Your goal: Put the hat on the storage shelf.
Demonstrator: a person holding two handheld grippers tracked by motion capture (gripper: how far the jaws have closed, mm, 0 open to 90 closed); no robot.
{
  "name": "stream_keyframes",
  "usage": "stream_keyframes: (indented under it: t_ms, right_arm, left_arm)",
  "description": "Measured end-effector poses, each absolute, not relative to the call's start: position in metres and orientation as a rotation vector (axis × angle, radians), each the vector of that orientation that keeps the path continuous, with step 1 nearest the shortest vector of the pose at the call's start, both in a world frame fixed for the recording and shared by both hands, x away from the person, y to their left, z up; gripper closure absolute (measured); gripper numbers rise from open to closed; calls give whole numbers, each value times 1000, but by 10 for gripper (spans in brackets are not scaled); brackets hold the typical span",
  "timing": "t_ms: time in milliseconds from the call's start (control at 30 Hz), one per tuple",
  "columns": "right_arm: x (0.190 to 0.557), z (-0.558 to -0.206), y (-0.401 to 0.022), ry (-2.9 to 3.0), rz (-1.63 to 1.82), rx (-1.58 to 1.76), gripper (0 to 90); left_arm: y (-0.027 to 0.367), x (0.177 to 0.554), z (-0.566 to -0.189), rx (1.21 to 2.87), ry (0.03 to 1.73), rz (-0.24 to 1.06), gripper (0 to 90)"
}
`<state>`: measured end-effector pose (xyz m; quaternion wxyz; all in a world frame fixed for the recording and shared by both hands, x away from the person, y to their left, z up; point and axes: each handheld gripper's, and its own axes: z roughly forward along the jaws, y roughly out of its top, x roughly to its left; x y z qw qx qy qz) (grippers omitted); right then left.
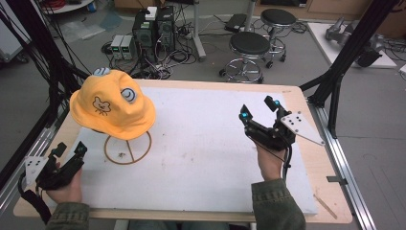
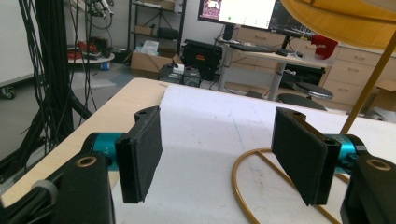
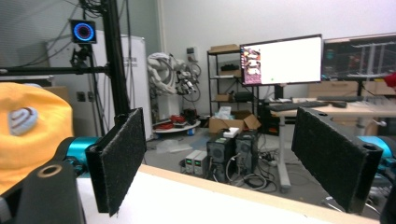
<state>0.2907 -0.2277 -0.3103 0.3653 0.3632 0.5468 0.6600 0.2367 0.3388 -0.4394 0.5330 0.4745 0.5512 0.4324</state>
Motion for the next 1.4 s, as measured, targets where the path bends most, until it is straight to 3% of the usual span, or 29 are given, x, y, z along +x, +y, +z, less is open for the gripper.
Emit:
stream_keyframes:
  t_ms: [567,1400]
  right_arm:
    - [269,-310,-267,1346,1614,975,153]
    - [250,-388,-306,1340,1426,1193,152]
  left_arm:
    - [337,235,-439,1123,1313,1027,335]
    - [327,245,-438,1138,1292,1006,335]
